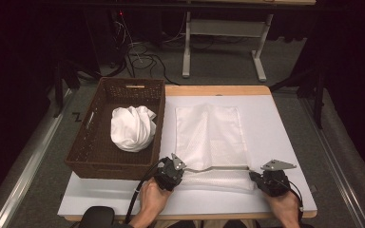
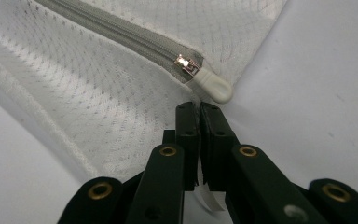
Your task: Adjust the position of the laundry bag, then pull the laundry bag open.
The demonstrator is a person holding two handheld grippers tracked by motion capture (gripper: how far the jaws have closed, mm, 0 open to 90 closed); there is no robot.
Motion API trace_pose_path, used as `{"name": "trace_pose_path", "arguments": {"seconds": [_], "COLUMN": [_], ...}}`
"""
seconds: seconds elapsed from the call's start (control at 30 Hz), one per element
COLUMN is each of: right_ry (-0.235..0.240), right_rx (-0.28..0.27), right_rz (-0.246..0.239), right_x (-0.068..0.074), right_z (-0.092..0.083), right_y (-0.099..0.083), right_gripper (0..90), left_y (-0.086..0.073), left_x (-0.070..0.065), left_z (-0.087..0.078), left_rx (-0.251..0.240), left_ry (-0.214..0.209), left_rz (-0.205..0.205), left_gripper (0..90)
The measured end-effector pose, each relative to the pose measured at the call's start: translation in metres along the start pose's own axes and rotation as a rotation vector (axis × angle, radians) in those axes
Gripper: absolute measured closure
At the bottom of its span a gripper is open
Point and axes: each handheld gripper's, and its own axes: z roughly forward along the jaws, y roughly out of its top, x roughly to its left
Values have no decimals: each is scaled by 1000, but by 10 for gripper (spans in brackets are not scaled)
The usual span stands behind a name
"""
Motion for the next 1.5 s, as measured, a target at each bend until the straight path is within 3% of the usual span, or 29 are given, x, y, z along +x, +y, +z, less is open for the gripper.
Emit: {"name": "trace_pose_path", "arguments": {"seconds": [0.1, 0.27, 0.6, 0.87, 1.37, 1.5], "right_ry": [2, 5, -2, -13, -46, -48], "right_rx": [-1, -13, -33, -77, -74, -69], "right_rz": [2, 12, 16, 48, 112, 112], "right_x": [0, -3, -5, -11, -28, -30], "right_z": [1, 0, -2, -8, -9, -6], "right_y": [0, 0, 3, 4, -3, -2], "right_gripper": [855, 743, 673, 659, 653, 645], "left_y": [-1, -1, 3, 6, 18, 20], "left_x": [0, -2, -2, -2, -14, -15], "left_z": [0, 1, 1, 3, 13, 18], "left_rx": [-6, -25, -53, -53, -65, -50], "left_ry": [-6, -15, -19, -28, -54, -53], "left_rz": [-6, -6, -6, -11, -6, -1], "left_gripper": [804, 661, 535, 507, 484, 480]}}
